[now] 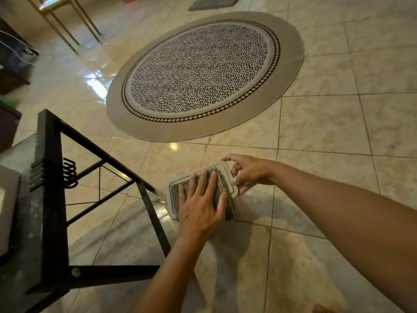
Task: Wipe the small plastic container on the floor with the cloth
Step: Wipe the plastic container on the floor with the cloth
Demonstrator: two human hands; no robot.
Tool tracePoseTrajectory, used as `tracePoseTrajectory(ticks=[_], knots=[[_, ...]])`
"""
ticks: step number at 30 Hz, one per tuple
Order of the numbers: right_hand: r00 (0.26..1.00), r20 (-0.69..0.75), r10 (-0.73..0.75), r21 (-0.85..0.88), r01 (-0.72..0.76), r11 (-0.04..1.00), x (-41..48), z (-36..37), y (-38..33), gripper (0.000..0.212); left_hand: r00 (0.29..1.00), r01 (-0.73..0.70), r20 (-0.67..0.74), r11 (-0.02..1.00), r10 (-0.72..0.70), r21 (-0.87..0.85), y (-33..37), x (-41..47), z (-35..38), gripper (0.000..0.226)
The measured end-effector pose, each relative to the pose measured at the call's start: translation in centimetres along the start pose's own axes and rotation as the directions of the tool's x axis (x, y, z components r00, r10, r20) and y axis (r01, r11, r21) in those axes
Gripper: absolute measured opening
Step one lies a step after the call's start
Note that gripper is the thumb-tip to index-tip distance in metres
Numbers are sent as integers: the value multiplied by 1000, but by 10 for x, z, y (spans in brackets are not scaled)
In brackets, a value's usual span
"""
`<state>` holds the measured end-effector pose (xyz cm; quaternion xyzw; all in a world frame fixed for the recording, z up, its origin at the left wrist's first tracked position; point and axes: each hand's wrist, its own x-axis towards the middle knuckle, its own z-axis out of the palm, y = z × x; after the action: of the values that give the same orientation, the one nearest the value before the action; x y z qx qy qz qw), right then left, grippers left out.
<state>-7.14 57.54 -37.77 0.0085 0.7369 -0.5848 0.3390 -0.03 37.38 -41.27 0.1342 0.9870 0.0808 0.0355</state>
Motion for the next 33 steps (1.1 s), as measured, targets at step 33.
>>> tracePoseTrajectory(ticks=[33], knots=[[1000, 7, -5, 25, 4, 1000, 1, 0, 1, 78, 996, -5, 91, 1000, 4, 15, -9, 36, -17, 62]])
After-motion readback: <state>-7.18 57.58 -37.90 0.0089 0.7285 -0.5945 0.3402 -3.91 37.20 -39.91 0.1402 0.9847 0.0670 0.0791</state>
